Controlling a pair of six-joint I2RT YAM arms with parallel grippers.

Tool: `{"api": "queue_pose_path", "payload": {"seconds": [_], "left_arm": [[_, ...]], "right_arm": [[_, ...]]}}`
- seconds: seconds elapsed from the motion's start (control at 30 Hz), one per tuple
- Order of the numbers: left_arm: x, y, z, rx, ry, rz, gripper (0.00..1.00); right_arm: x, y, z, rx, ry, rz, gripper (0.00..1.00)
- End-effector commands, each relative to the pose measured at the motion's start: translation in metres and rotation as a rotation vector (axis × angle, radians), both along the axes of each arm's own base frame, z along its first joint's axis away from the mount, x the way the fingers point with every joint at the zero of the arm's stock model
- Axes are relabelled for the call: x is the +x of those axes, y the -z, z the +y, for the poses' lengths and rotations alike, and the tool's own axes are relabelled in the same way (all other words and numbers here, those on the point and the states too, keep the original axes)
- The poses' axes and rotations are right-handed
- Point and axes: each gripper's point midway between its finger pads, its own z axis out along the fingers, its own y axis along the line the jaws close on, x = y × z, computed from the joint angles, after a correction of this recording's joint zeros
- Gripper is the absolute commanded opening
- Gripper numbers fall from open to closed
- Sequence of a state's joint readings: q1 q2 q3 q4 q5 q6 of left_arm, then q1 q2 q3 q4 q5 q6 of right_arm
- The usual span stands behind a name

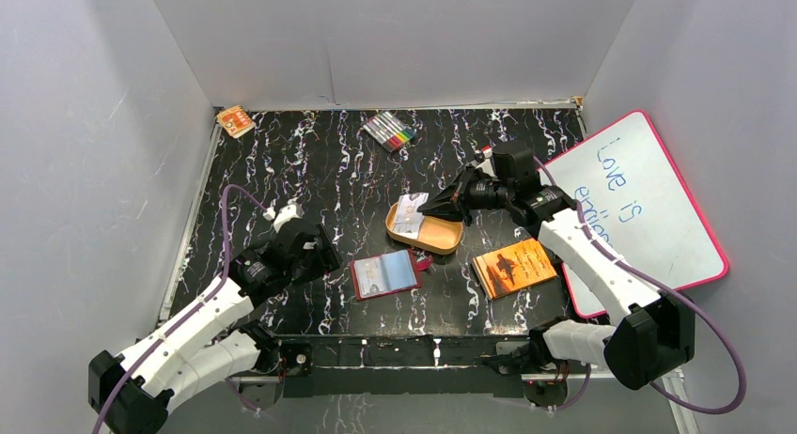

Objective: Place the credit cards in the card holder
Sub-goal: Pick up the credit card from the storage box.

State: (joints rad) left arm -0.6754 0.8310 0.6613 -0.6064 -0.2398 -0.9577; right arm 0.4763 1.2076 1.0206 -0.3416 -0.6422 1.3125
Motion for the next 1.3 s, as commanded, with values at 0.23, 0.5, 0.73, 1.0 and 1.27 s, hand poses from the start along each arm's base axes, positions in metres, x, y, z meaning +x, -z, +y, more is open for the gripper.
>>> {"api": "queue_pose_path", "payload": {"seconds": [0.23, 0.5, 0.73, 1.0, 1.27], "left_arm": [[0.003, -0.006, -0.005, -0.029, 0.003, -0.009, 0.66], [0.008, -0.035, -0.018, -0.143, 0.009, -0.085, 0.67], [0.013, -0.126, -0.046, -0.469, 0.111, -0.395, 0.77], [-0.001, -0.205, -0.087, -0.745, 0.352, -0.604, 0.87], [0.003, -0.209, -0.116, -0.799, 0.457, -0.555, 0.76]], "right_arm": [[-0.019, -0.022, 0.004, 0.105, -0.106, -0.051, 0.00], [-0.035, -0.023, 0.007, 0.164, -0.299, -0.247, 0.00], [-0.052, -0.042, 0.002, 0.258, -0.381, -0.541, 0.00], [-0.064, -0.056, -0.001, 0.298, -0.470, -0.671, 0.00], [-0.067, -0.066, -0.001, 0.317, -0.499, -0.708, 0.00]]}}
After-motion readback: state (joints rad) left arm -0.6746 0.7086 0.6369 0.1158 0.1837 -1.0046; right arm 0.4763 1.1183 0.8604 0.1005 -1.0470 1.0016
